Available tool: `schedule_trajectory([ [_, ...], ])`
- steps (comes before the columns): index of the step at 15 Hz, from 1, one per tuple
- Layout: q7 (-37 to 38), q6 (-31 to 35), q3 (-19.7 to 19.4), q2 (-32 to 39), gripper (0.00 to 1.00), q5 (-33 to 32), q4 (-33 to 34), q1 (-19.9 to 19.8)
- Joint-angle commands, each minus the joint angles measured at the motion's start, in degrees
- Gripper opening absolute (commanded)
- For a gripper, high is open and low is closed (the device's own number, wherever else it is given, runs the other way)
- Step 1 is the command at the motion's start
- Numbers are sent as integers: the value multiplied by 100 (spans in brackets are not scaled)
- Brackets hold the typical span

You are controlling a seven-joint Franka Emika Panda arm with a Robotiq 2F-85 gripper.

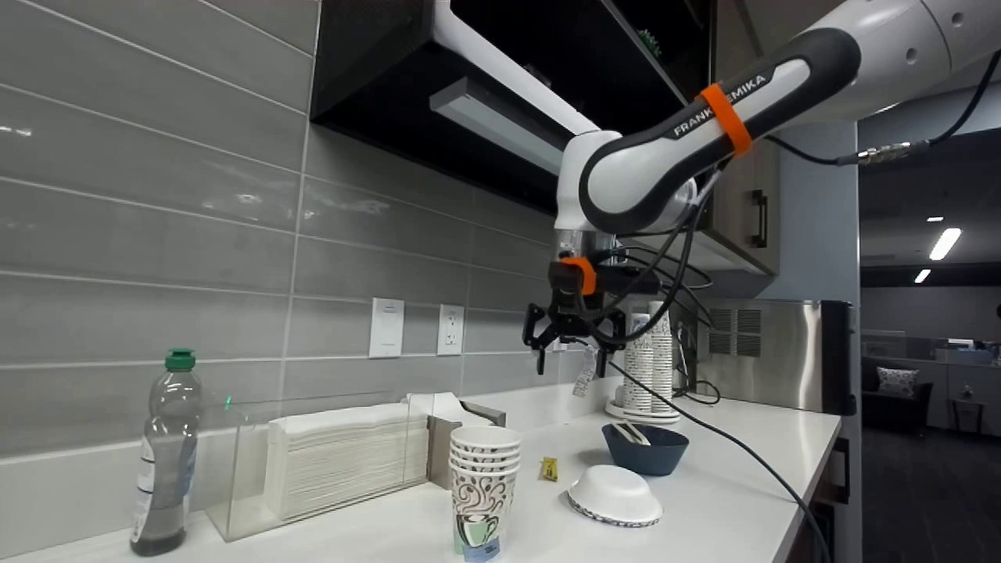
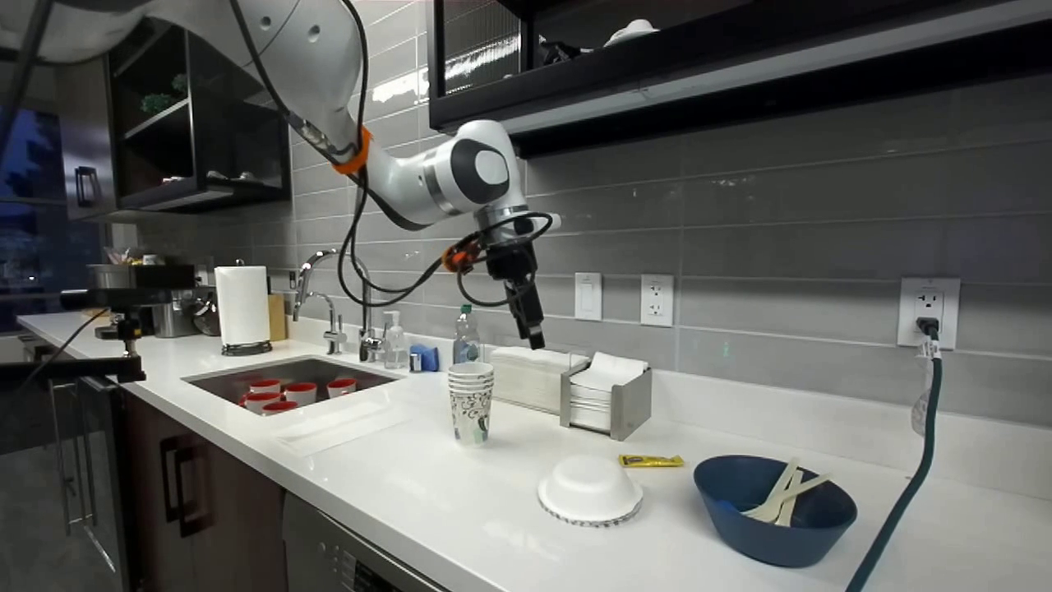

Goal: Move the coffee cups to the left and put the packet into the blue bowl

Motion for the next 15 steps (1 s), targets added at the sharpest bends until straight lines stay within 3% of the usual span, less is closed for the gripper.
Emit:
schedule_trajectory([
  [1,909,838,-245,601,100,-913,30,-237],
  [3,1215,844,-399,1112,100,-701,398,-333],
  [4,820,783,-334,617,100,-674,-22,-280],
  [9,1108,869,-537,1231,100,-792,374,-272],
  [15,-314,1100,-483,2426,100,-64,1472,-747],
])
